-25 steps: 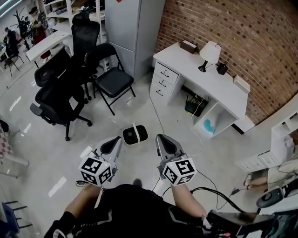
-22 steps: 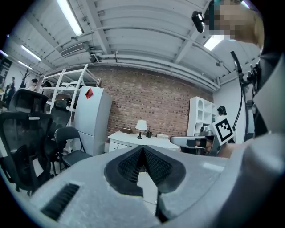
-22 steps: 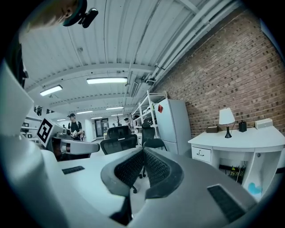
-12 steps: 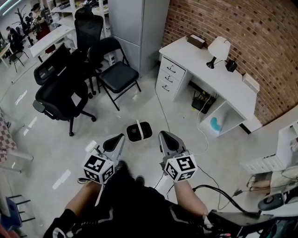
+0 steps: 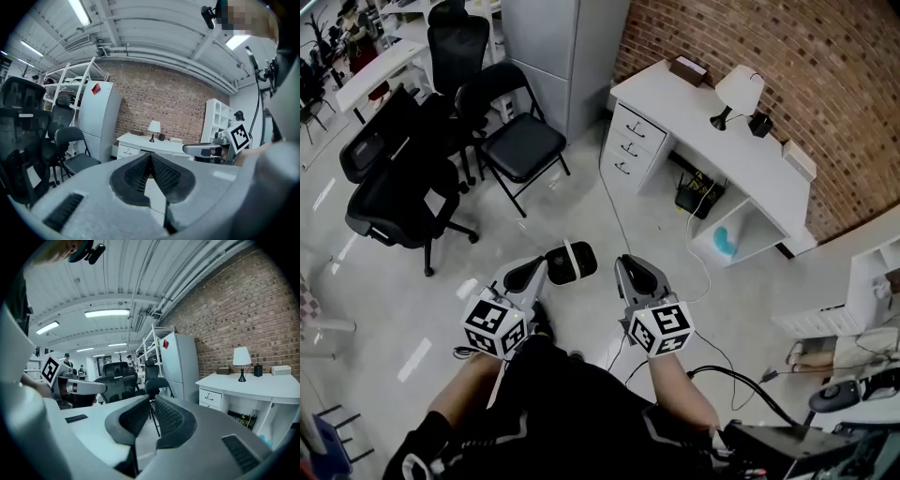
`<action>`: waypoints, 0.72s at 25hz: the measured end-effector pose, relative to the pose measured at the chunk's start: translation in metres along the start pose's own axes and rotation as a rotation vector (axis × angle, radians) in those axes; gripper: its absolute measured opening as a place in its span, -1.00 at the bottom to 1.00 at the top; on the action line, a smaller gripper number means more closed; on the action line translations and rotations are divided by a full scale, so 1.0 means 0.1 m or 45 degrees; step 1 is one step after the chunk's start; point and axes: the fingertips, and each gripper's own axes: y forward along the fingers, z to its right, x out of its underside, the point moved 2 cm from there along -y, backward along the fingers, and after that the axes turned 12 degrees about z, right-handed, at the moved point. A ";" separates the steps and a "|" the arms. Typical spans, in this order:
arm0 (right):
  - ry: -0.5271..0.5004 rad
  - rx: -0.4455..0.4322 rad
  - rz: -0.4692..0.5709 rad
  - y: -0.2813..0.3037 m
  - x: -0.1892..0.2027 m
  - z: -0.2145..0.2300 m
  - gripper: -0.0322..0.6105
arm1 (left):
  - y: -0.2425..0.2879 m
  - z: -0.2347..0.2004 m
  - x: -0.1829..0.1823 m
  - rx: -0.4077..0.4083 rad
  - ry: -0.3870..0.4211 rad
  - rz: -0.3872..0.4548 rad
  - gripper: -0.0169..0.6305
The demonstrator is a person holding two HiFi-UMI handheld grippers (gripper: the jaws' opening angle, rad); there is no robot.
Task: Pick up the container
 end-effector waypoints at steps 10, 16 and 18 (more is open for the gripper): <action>-0.003 -0.045 -0.095 0.85 0.33 0.07 -0.87 | 0.42 -0.90 0.09 0.010 -0.068 -0.028 -0.92; 0.010 -0.046 -0.180 1.40 0.52 0.27 -0.87 | 0.69 -1.34 0.17 -0.011 -0.101 -0.114 -0.92; 0.024 -0.031 -0.218 1.56 0.66 0.31 -0.87 | 0.75 -1.49 0.23 -0.001 -0.118 -0.136 -0.92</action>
